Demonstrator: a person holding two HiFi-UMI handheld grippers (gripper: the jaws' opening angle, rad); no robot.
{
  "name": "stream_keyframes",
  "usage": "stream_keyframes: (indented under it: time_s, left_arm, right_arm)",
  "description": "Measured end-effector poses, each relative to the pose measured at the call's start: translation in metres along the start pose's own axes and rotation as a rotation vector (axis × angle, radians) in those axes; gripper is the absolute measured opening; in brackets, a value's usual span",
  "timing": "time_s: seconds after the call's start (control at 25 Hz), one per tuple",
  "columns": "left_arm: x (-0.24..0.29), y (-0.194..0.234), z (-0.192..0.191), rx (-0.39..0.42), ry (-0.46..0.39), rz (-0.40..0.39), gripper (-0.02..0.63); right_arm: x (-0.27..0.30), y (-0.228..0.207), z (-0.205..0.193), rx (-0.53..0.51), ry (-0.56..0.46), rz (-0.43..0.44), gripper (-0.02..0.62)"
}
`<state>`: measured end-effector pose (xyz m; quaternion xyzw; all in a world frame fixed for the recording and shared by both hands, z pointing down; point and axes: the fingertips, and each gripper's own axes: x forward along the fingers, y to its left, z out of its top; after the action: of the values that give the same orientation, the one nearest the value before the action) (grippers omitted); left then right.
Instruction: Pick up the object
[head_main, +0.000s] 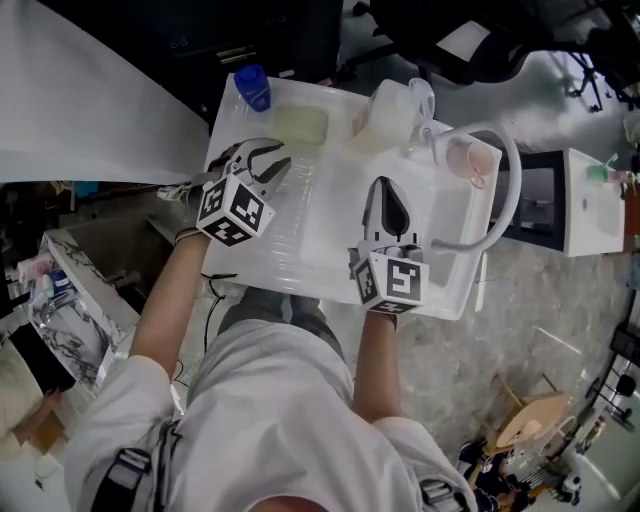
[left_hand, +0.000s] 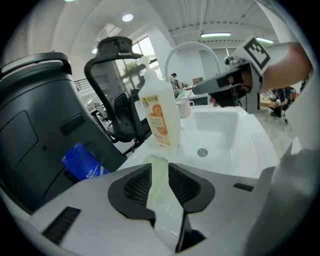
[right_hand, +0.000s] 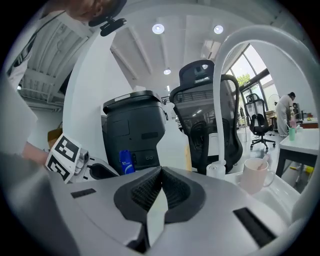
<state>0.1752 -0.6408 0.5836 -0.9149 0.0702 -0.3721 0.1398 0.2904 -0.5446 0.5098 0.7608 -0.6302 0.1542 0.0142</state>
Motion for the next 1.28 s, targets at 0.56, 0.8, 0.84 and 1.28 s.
stream_keyframes:
  time_s: [0.56, 0.8, 0.84, 1.28]
  left_arm:
    - [0.087, -0.004, -0.048, 0.253, 0.189, -0.071, 0.106]
    - [0.109, -0.007, -0.058, 0.352, 0.227, -0.085, 0.106]
    - [0.111, -0.008, -0.06, 0.359, 0.232, -0.088, 0.106]
    - [0.114, -0.011, -0.061, 0.364, 0.248, -0.126, 0.058]
  right_arm:
    - [0.026, 0.006, -0.035, 0.033, 0.083, 0.013, 0.006]
    - [0.03, 0.007, -0.043, 0.039, 0.101, 0.019, 0.006]
    - [0.03, 0.007, -0.044, 0.042, 0.103, 0.016, 0.006]
    - [0.028, 0.007, -0.039, 0.032, 0.106, 0.012, 0.006]
